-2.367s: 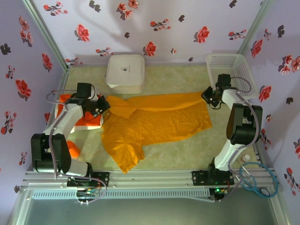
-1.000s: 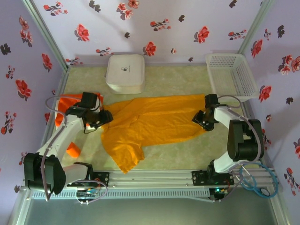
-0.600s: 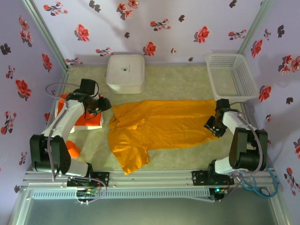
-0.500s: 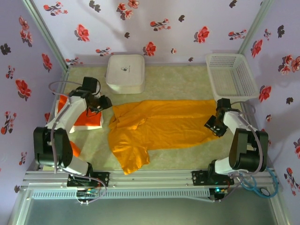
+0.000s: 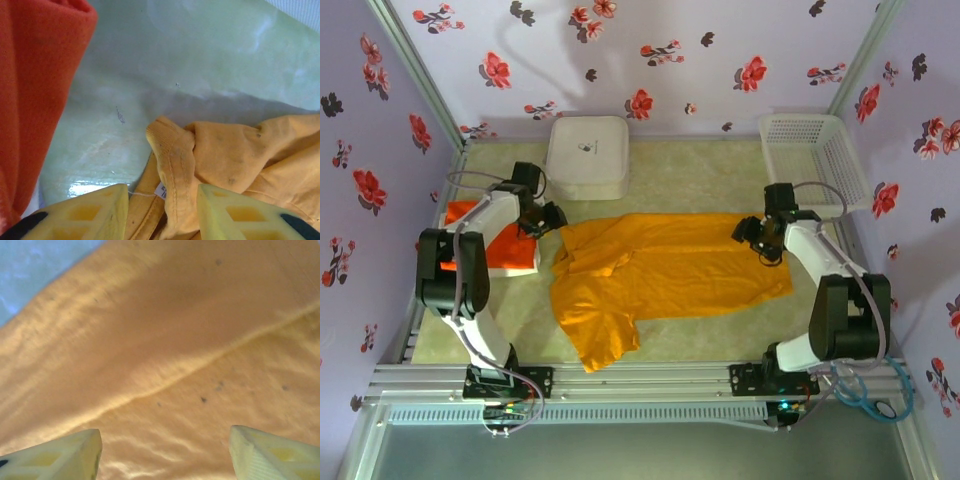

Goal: Fold and stack the t-shirts

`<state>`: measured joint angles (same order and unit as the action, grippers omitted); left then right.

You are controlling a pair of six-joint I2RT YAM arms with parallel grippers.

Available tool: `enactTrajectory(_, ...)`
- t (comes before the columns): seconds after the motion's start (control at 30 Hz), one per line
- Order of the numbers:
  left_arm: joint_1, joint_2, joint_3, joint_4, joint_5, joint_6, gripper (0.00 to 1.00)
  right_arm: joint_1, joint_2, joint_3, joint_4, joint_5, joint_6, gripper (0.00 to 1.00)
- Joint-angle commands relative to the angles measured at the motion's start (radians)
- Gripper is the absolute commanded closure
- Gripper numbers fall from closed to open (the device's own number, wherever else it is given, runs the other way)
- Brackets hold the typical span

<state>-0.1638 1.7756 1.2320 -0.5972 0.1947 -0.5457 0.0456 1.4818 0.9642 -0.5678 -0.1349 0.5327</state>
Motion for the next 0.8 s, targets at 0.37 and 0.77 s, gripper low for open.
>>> enactTrajectory(0.37, -0.027, 0.111, 0.066, 0.102, 0.028, -0.095, 0.69, 0.045, 0.270, 0.136, 0.119, 0.029, 0.030, 0.41)
enactTrajectory(0.77, -0.027, 0.121, 0.092, 0.114, 0.002, -0.109, 0.98, 0.043, 0.360, 0.184, 0.085, 0.082, 0.045, 0.49)
